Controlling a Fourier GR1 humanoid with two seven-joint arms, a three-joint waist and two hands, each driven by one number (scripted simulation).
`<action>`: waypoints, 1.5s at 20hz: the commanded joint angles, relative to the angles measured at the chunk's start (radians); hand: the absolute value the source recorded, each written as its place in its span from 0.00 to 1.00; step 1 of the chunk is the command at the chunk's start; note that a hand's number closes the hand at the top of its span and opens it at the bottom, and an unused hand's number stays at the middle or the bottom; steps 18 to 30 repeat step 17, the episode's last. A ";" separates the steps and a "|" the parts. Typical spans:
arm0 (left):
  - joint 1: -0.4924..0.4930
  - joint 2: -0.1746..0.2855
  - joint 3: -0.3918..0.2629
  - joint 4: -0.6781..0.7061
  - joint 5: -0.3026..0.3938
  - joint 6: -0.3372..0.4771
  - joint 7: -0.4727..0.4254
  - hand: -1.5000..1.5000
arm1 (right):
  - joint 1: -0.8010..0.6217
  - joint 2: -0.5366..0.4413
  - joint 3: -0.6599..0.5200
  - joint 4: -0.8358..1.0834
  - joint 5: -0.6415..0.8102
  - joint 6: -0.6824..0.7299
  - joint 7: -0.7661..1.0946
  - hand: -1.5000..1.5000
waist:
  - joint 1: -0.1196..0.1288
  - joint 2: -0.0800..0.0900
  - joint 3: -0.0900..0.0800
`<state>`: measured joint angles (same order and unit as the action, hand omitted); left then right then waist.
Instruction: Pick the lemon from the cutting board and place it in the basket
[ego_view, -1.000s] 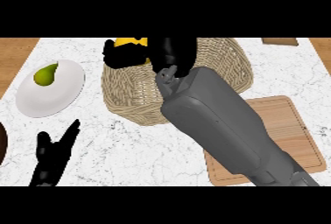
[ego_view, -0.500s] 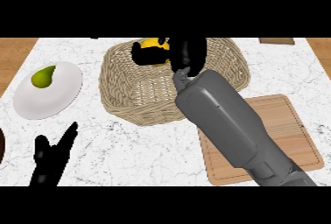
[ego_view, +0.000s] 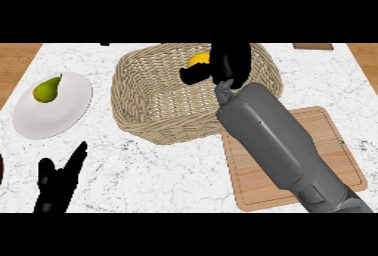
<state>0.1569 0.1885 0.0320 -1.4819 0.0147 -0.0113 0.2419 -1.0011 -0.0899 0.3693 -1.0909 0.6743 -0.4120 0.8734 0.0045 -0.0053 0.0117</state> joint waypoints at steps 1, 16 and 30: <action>-0.024 -0.016 0.008 0.090 0.027 -0.027 0.019 0.50 | 0.033 -0.033 -0.025 -0.080 0.003 0.041 -0.021 0.00 | -0.008 0.004 -0.012; 0.080 -0.019 0.018 0.034 0.018 -0.042 -0.021 0.50 | 0.264 -0.206 -0.227 -0.493 -0.021 0.091 0.093 0.00 | -0.022 -0.002 -0.012; 0.019 -0.037 0.010 0.081 -0.001 -0.018 -0.006 0.50 | 0.293 -0.237 -0.267 -0.503 -0.082 0.114 0.050 0.00 | -0.028 0.001 -0.012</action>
